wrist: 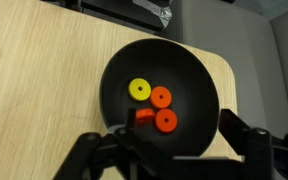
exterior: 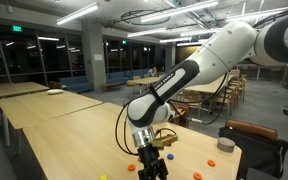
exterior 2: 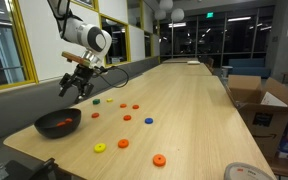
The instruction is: Put some rings in the black bowl
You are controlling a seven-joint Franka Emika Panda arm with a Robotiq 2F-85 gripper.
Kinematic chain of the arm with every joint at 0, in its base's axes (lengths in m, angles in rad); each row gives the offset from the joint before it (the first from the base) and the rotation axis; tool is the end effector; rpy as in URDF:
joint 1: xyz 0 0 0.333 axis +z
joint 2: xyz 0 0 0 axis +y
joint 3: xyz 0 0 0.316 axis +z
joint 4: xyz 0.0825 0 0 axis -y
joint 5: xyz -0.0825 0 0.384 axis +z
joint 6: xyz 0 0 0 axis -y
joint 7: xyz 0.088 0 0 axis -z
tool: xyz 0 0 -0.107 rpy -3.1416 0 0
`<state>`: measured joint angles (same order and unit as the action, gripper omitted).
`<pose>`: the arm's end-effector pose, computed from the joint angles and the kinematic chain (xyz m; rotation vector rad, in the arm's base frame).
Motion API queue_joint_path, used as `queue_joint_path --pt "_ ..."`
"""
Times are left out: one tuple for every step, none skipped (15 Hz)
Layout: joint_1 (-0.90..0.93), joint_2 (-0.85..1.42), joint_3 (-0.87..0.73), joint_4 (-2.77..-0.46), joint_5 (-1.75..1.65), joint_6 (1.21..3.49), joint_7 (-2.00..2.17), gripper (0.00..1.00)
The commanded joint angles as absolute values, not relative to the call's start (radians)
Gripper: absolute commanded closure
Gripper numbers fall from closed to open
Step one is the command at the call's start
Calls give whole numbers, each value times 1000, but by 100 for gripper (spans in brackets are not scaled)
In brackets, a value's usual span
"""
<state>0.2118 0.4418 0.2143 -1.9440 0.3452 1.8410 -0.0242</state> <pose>0.4977 0.2532 0.2344 -2.7113 -0.3671 0.8565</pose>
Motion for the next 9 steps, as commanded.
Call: queue_joint_path --pt "228 423 202 -1927 317 1841 56 0" --pt "238 388 187 -1945 279 1858 108 0" --pt "240 352 176 -1965 252 1873 146 0" --pt "239 314 168 -1980 222 1868 180 0" --pt "236 269 161 -1999 201 1867 214 0" --pt "235 216 156 -2026 179 1864 247 0" --pt "235 173 152 -2041 156 1865 283 0" --pt "234 119 149 -2073 136 1871 319 0" --pt "232 73 148 -2093 116 1875 357 0"
